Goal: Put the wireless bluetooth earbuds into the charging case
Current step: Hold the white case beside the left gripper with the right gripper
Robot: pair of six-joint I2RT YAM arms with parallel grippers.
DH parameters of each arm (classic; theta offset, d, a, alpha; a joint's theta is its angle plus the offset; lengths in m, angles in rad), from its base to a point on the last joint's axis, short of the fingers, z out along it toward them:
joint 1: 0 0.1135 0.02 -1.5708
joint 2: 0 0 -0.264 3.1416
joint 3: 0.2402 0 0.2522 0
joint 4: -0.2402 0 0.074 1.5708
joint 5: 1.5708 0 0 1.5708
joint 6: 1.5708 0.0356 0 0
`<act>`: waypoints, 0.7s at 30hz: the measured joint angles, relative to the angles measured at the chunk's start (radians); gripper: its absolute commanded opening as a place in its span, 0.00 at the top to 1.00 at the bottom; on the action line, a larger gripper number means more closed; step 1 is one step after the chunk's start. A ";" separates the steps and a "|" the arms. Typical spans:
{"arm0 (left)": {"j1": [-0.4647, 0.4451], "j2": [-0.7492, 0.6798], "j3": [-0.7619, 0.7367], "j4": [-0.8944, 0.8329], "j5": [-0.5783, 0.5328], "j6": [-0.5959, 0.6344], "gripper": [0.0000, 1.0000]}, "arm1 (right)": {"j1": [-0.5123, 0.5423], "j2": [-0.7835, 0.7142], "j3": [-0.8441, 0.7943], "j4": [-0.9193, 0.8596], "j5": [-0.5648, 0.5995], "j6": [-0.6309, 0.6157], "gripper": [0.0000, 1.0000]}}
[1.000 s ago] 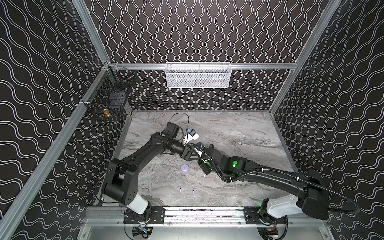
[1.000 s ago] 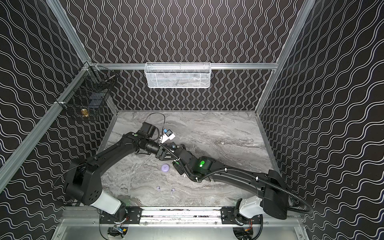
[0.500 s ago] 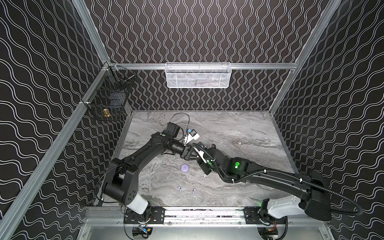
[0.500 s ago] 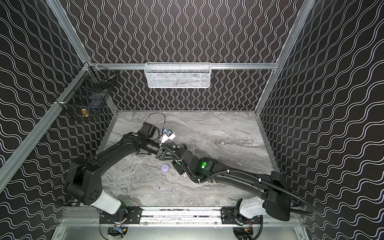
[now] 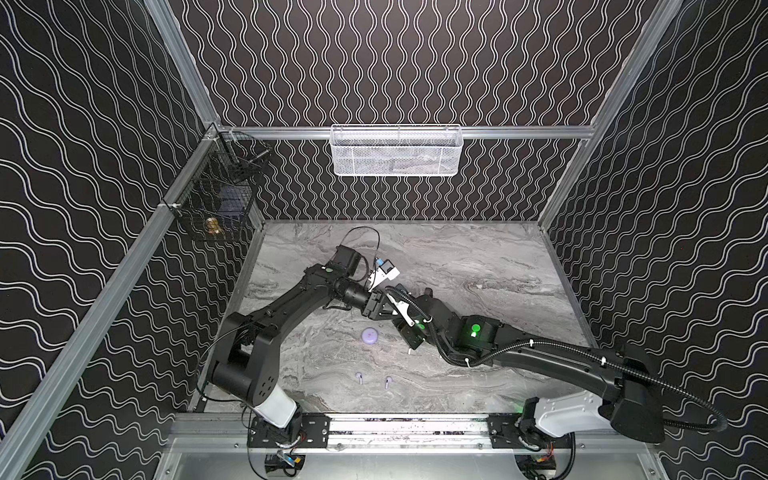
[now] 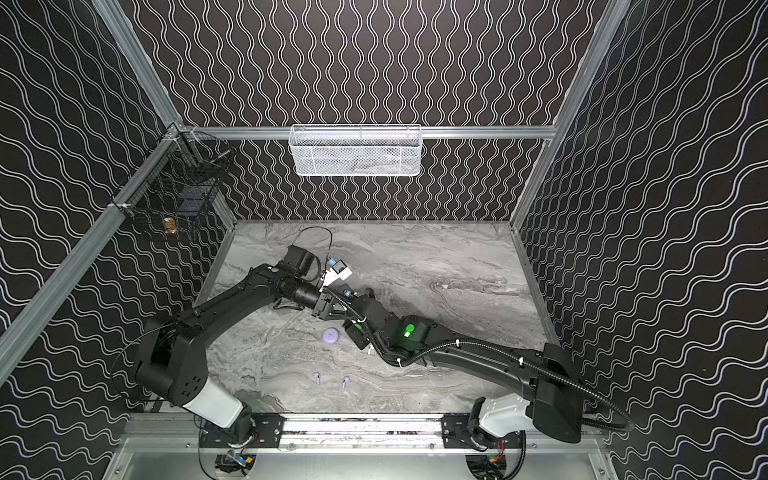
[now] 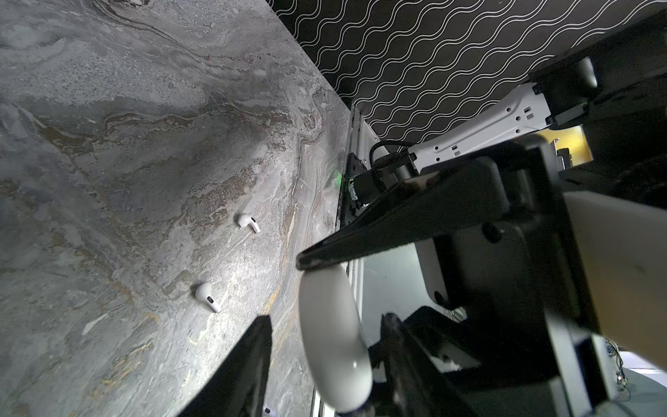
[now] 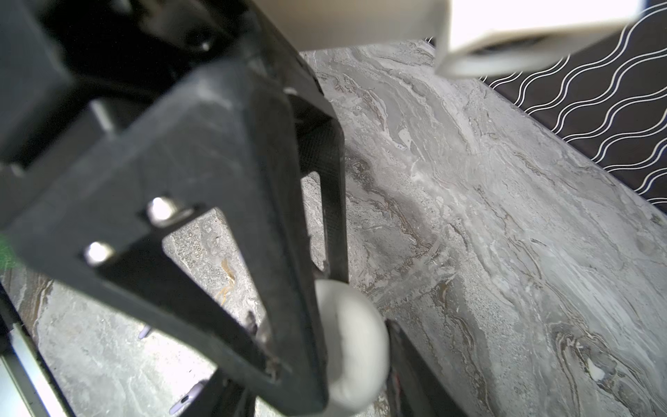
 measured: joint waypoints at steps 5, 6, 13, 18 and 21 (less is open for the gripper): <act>0.000 0.003 0.006 -0.003 0.012 0.003 0.53 | -0.007 0.002 0.000 0.001 0.000 -0.003 0.60; -0.001 0.006 0.009 -0.004 0.015 0.008 0.54 | -0.008 0.002 0.000 0.001 0.000 -0.004 0.60; -0.009 0.016 0.021 -0.019 0.026 0.046 0.56 | -0.016 0.002 0.001 -0.004 -0.001 -0.016 0.60; -0.020 0.021 0.025 -0.021 0.010 0.055 0.57 | -0.021 0.002 0.002 -0.022 -0.001 -0.030 0.60; -0.030 0.029 0.031 -0.023 0.006 0.069 0.57 | -0.024 -0.002 0.004 -0.037 -0.005 -0.037 0.60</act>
